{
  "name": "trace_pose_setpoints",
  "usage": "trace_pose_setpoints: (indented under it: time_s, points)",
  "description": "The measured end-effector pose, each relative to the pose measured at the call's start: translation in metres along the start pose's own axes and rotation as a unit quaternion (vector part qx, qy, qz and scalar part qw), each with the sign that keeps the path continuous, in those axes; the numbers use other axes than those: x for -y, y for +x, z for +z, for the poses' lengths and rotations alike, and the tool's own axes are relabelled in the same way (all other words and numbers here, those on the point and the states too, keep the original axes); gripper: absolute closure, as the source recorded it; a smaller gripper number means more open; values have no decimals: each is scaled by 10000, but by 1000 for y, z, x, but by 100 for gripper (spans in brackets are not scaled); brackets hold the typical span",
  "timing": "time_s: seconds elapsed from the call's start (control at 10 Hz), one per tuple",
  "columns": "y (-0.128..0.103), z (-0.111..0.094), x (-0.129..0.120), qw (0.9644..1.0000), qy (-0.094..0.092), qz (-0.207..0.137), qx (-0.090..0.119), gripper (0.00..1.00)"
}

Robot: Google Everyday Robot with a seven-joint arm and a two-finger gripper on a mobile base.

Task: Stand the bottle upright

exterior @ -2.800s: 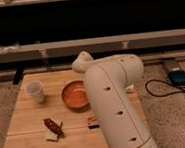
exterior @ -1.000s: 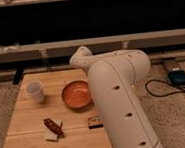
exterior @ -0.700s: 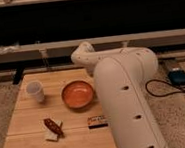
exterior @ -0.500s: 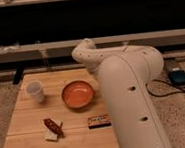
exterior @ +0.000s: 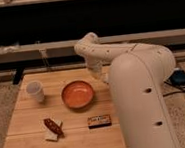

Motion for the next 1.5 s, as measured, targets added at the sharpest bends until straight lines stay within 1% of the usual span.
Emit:
trace_pose_setpoints:
  time_s: [0.2,0.3,0.4,0.5,0.6,0.8,0.9,1.0,1.1,1.3,1.5]
  points:
    - [-3,-10,-4,9994,-133,50,321,100]
    - [-3,-17,-6,9981,-207,71,570,100]
    - [-2,-25,-8,9953,-299,92,918,100]
    - [3,-32,-7,9912,-362,120,1269,100]
    - [3,-35,-9,9890,-412,95,1420,100]
    - [2,-47,-14,9809,-575,-26,1856,100]
    - [7,-52,-11,9772,-587,-56,2038,100]
    - [4,-60,-12,9723,-614,-120,2252,100]
    - [4,-65,-13,9693,-619,-181,2374,100]
    - [3,-72,-14,9658,-632,-294,2498,100]
    - [2,-78,-13,9612,-665,-451,2638,100]
